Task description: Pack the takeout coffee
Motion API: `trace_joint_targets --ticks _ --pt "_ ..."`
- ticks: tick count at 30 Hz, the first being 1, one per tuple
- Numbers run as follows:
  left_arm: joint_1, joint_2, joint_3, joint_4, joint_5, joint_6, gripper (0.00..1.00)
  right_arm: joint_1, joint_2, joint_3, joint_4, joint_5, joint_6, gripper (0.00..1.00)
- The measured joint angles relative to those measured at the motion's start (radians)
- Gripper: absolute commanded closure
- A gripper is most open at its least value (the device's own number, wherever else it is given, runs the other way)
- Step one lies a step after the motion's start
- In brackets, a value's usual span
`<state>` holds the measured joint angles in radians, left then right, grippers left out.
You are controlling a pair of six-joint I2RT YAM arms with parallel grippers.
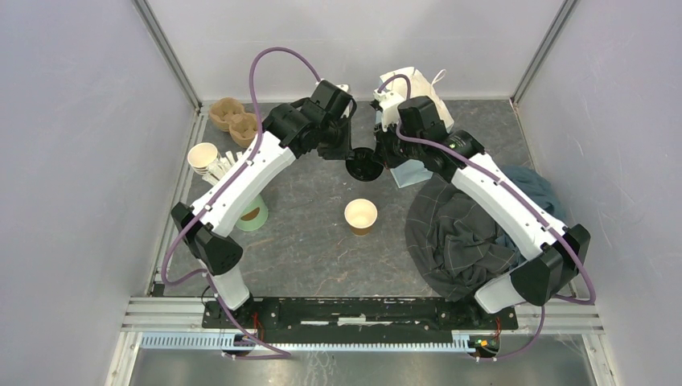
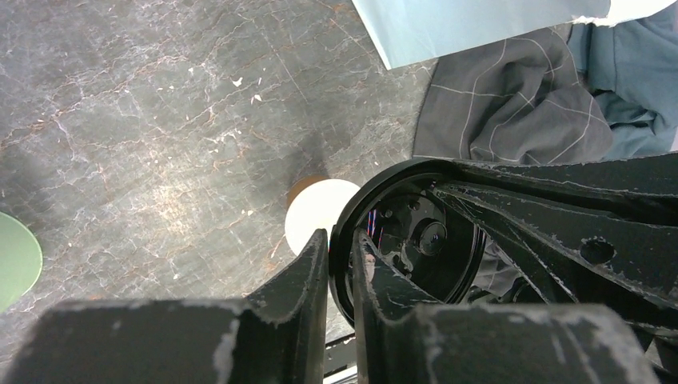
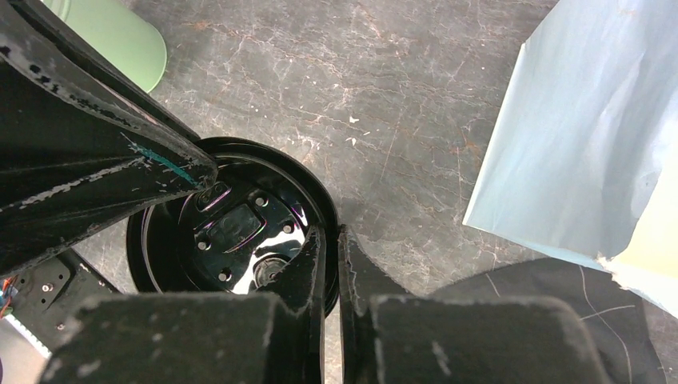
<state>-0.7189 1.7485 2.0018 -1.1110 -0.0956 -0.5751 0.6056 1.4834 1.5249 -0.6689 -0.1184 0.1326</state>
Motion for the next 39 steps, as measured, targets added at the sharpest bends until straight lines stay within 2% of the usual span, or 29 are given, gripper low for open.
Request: trace_joint_targets --ticks 3,6,11,16,19,21,25,28,33,39 --pt "-0.001 0.002 0.002 -0.007 0.000 0.000 0.88 0.002 0.000 0.000 -0.003 0.000 -0.002 0.92" --pt "-0.001 0.002 0.002 -0.011 0.000 0.000 0.91 0.002 0.000 0.000 -0.004 0.000 -0.001 0.84" --pt "0.000 0.010 0.008 -0.026 -0.009 0.000 0.96 0.001 -0.003 0.000 -0.005 -0.002 0.003 0.54" --pt "0.032 0.011 0.008 -0.039 -0.002 0.000 0.98 -0.016 -0.024 0.036 -0.051 -0.011 0.007 0.32" --pt "0.087 0.005 -0.010 -0.025 0.055 -0.003 0.98 -0.047 -0.044 0.105 -0.086 -0.024 0.004 0.18" --pt "0.147 -0.022 -0.066 0.017 0.134 -0.021 0.98 -0.079 -0.085 0.130 -0.088 -0.050 0.010 0.12" --pt "0.297 -0.130 -0.281 0.200 0.356 -0.153 0.98 -0.153 -0.218 0.077 -0.014 -0.170 0.068 0.03" --pt "0.397 -0.255 -0.534 0.470 0.545 -0.377 0.98 -0.202 -0.343 -0.089 0.164 -0.302 0.197 0.02" --pt "0.393 -0.333 -0.740 0.808 0.719 -0.661 0.98 -0.207 -0.385 -0.320 0.525 -0.470 0.475 0.02" --pt "0.383 -0.349 -0.830 1.080 0.833 -0.916 0.98 -0.197 -0.285 -0.390 0.755 -0.533 0.674 0.02"
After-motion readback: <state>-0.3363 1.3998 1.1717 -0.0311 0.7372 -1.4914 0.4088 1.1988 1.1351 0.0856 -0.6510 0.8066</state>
